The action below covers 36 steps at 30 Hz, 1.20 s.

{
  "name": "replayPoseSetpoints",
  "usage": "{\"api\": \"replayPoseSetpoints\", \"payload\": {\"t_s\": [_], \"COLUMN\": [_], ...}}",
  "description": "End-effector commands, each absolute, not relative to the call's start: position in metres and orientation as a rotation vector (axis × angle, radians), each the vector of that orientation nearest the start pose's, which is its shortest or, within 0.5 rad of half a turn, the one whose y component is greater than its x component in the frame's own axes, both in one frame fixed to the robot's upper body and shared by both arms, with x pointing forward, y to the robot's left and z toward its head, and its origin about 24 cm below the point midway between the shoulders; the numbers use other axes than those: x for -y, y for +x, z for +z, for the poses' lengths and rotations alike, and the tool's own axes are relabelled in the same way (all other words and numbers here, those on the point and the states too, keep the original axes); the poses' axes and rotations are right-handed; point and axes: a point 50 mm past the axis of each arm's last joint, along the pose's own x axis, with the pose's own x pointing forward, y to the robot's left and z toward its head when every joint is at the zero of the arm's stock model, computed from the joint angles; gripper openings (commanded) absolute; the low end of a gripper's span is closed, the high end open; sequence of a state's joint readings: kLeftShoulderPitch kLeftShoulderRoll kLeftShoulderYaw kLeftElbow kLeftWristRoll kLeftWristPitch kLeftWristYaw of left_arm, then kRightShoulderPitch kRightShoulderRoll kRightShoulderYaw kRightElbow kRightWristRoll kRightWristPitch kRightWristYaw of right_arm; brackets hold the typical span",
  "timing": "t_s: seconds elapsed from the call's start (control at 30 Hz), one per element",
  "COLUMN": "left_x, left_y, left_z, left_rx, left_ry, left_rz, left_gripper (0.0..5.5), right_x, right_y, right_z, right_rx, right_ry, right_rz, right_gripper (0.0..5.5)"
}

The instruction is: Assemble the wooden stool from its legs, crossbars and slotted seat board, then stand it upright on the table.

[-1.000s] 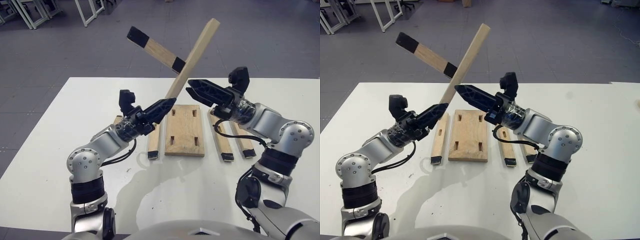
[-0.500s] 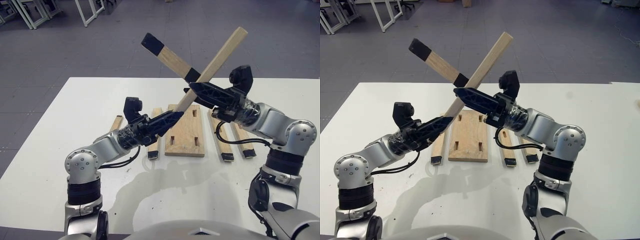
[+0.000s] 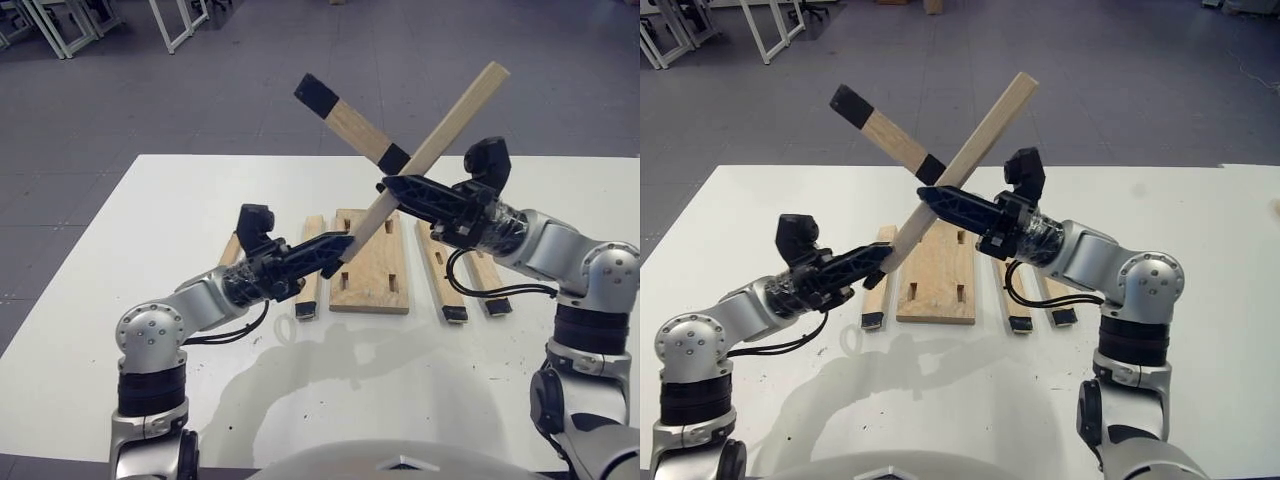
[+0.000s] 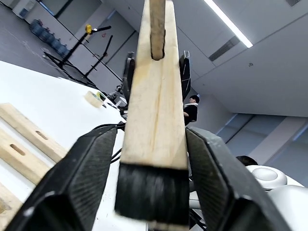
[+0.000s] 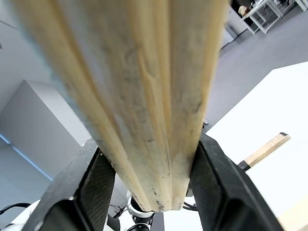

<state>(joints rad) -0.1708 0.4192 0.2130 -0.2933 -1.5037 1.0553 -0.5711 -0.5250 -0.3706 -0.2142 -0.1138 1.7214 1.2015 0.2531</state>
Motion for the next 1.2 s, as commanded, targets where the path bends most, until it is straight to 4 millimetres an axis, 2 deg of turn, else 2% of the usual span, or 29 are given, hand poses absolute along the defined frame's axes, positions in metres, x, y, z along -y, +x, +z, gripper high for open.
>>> {"api": "replayPoseSetpoints", "payload": {"t_s": [0.03, 0.07, 0.1, 0.17, 0.23, 0.3, 0.4, 0.5, 0.77, 0.97, 1.03, 1.2], "left_x": [-0.181, -0.191, -0.196, -0.198, -0.191, -0.175, -0.137, -0.123, -0.12, -0.113, -0.123, -0.169], "left_y": [0.228, 0.237, 0.247, 0.27, 0.283, 0.283, 0.27, 0.271, 0.283, 0.267, 0.258, 0.23], "left_z": [0.168, 0.173, 0.172, 0.156, 0.134, 0.116, 0.096, 0.089, 0.075, 0.064, 0.061, 0.054], "left_rx": [-0.164, -0.139, -0.162, -0.264, -0.326, -0.319, -0.304, -0.27, -0.256, -0.32, -0.381, -0.643], "left_ry": [-0.918, -0.883, -0.77, -0.407, 0.081, 0.387, 0.623, 0.678, 0.831, 0.839, 0.901, 1.024], "left_rz": [-1.204, -1.127, -1.025, -0.774, -0.639, -0.684, -0.891, -0.929, -0.93, -1.046, -1.107, -1.245], "left_gripper": [3.25, 3.5, 3.64, 3.98, 4.36, 4.72, 4.77, 4.77, 4.77, 4.77, 4.77, 4.77], "right_x": [0.138, 0.142, 0.146, 0.154, 0.16, 0.163, 0.171, 0.176, 0.178, 0.177, 0.179, 0.182], "right_y": [0.258, 0.258, 0.258, 0.258, 0.261, 0.265, 0.275, 0.281, 0.286, 0.289, 0.291, 0.297], "right_z": [0.202, 0.2, 0.2, 0.201, 0.203, 0.205, 0.202, 0.202, 0.2, 0.201, 0.203, 0.201], "right_rx": [-0.264, -0.258, -0.252, -0.229, -0.199, -0.184, -0.162, -0.138, -0.109, -0.106, -0.097, -0.097], "right_ry": [0.912, 0.905, 0.896, 0.87, 0.863, 0.862, 0.837, 0.82, 0.81, 0.804, 0.798, 0.737], "right_rz": [1.338, 1.315, 1.298, 1.265, 1.233, 1.206, 1.098, 1.041, 0.994, 0.976, 0.962, 0.896], "right_gripper": [2.04, 2.04, 2.04, 2.04, 2.04, 2.04, 2.04, 2.04, 2.04, 2.04, 2.04, 2.04]}}
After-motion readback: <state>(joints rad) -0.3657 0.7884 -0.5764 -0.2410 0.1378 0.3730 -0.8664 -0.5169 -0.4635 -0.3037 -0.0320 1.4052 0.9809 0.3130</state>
